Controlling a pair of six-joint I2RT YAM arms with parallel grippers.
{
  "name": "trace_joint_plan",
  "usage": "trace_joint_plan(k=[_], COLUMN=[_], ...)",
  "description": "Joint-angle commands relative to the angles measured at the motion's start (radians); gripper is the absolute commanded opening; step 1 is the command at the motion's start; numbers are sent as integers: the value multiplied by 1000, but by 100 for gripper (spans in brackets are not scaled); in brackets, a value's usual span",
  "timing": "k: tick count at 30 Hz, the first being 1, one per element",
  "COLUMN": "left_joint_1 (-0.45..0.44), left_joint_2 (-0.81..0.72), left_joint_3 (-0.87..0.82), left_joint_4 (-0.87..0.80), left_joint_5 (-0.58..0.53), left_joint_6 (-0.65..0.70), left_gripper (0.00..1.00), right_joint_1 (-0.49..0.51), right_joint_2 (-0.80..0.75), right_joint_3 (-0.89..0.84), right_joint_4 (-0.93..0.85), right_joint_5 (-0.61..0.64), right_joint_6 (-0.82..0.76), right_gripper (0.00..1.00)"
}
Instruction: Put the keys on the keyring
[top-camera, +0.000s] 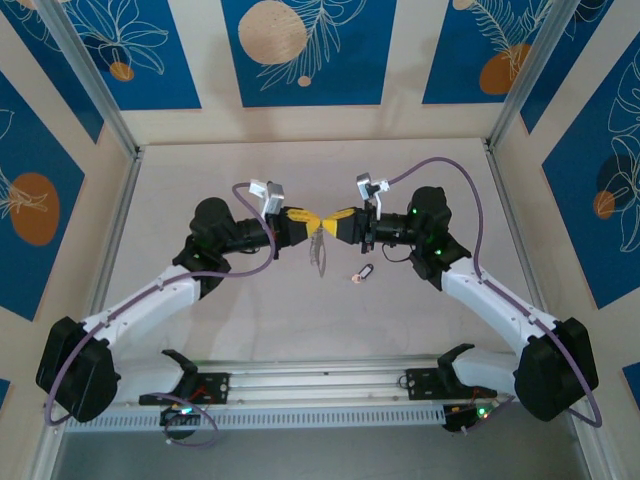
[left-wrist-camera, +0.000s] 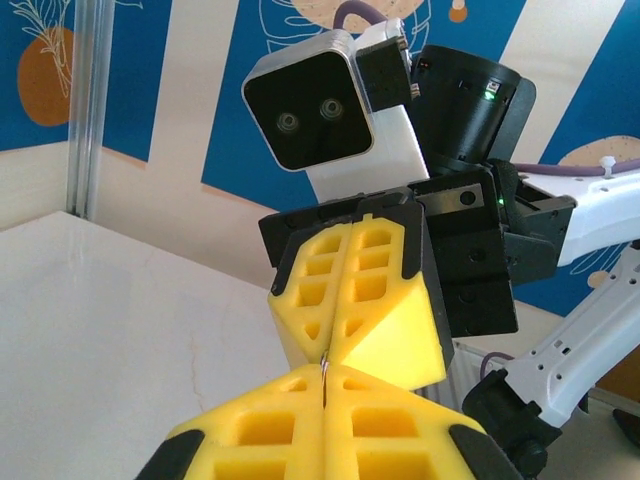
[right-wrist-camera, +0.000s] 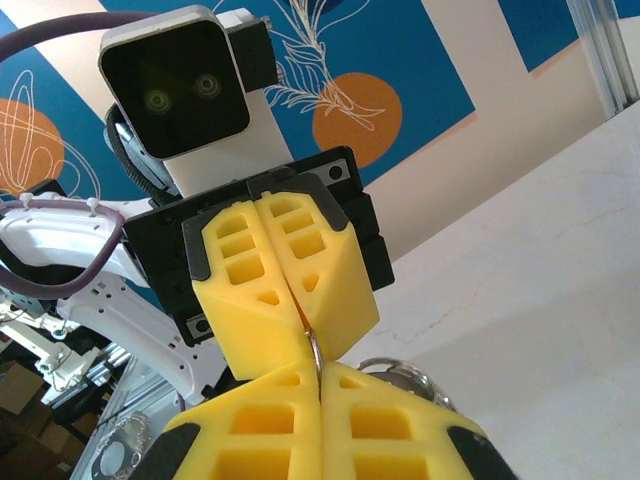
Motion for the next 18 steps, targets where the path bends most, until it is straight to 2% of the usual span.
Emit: trace_joint_plan(k=[1, 4, 7, 10, 18], left_joint_1=[-12, -13, -13, -12, -12], left_joint_2=[-63, -108, -156, -187, -177], left_joint_3=[13, -2, -33, -43, -23], left_joint_4=[35, 15, 11, -21, -73], left_joint_5=[-59, -115, -177, -205, -166], left_joint_6=[14, 19, 17, 24, 30], left_gripper=[18, 40, 48, 50, 54], right_joint_1=[-7, -22, -30, -35, -38], right_joint_2=[-21, -42, -59, -68, -71], right_joint_3=[6, -8, -13, -8, 16], right_joint_4=[-5, 14, 19, 3, -37], right_joint_5=[11, 18, 17, 8, -14], right_joint_6=[-18, -7, -5, -13, -32], right_gripper=[0, 0, 0, 0, 0])
